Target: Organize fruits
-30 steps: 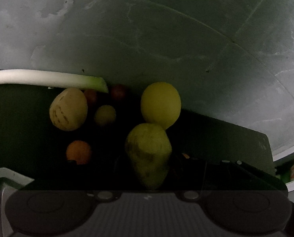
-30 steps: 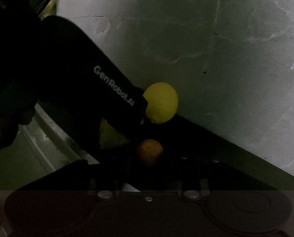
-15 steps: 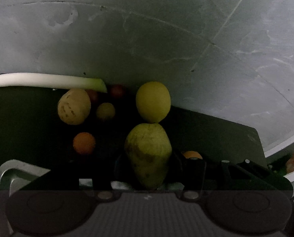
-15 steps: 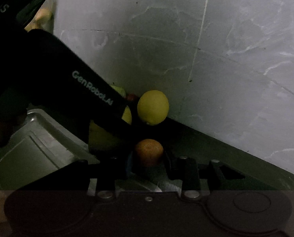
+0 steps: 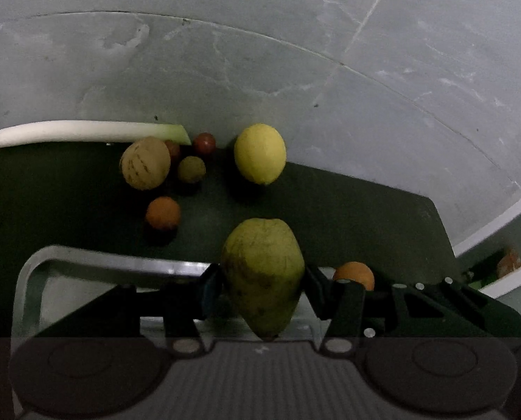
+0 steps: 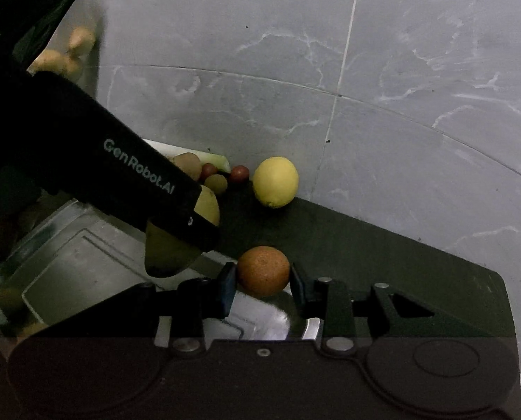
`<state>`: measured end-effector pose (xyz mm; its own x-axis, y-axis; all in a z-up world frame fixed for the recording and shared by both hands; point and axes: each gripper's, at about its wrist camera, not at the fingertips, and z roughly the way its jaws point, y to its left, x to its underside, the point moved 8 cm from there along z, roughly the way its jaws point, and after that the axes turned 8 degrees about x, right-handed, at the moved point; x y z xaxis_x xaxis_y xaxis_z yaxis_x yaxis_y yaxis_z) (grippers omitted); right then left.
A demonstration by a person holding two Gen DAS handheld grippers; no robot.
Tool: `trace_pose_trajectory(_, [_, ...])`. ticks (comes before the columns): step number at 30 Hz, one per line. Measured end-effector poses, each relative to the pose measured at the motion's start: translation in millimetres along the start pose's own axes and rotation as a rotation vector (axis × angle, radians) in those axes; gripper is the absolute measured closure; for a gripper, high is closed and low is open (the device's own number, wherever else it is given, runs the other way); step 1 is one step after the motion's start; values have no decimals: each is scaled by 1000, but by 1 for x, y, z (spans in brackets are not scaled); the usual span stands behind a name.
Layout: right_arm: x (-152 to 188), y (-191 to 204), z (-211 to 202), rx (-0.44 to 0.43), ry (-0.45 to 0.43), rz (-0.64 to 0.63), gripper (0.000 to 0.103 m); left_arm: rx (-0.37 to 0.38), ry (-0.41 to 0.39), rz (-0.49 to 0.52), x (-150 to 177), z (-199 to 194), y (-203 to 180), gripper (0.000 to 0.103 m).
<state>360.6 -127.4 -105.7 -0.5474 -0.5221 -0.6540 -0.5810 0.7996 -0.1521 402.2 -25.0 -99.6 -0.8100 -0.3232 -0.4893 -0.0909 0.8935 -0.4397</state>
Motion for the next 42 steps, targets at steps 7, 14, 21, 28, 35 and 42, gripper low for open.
trace_pose_trajectory(7, [13,11,-19,19,20,18,68,17,26,29,20,-14,-6,47])
trace_pose_trajectory(14, [30,26,-37,29,51,32,68,30,56,62,38,-27,-7,47])
trace_pose_trajectory(21, [51,39,-52,40,85,50,68,42,86,94,57,-34,-9,47])
trace_pose_trajectory(28, [67,46,-61,48,123,67,68,53,116,124,76,-39,-11,47])
trace_pose_trajectory(35, [78,51,-67,60,144,66,68,55,137,163,90,-41,-16,47])
trace_pose_trajectory(42, [84,56,-68,69,170,62,68,53,160,199,100,-43,-19,47])
